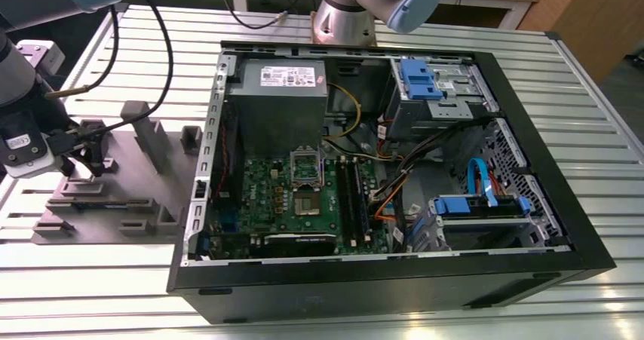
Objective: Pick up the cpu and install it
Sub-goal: 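Pick up the cpu and move it towards the insertion slot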
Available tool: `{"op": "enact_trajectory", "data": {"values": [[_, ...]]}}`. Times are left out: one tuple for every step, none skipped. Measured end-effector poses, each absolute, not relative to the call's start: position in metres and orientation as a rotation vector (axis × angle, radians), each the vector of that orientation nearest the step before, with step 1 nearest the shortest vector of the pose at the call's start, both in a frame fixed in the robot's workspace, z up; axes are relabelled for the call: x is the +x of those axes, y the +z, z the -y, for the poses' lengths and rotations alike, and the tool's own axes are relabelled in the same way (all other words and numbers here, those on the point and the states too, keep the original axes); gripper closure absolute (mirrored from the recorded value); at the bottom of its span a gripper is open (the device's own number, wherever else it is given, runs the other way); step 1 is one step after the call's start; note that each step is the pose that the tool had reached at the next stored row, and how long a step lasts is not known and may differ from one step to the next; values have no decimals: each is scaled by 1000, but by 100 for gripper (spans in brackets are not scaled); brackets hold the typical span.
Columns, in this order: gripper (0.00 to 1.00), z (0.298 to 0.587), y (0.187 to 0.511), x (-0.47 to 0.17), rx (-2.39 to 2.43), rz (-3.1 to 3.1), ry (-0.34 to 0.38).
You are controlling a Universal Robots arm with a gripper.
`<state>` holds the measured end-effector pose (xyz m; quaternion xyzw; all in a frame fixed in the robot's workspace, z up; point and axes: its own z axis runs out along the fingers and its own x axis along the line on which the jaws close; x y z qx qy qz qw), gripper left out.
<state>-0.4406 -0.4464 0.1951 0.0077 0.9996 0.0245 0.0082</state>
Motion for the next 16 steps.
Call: {"op": "enact_trajectory", "data": {"values": [[53, 446, 195, -441, 24, -3124, 77], [53, 446, 194, -441, 24, -3124, 77], [53, 446, 194, -441, 24, -3124, 77], [53, 446, 193, -441, 24, -3124, 77], [53, 446, 193, -441, 24, -3124, 77], [53, 446, 192, -441, 24, -3124, 77], [53, 446, 191, -441, 24, -3124, 77], [53, 446, 191, -441, 24, -3124, 77], [53, 446, 190, -441, 24, -3124, 77], [53, 446, 190, -441, 24, -3124, 76], [53, 446, 190, -441, 24, -3124, 76], [53, 446, 190, -441, 24, -3124, 76], [53, 446, 189, -441, 24, -3124, 77], [53, 446, 189, -441, 24, -3124, 77], [53, 446, 188, -440, 24, -3124, 77], [53, 446, 187, -440, 24, -3124, 77]]}}
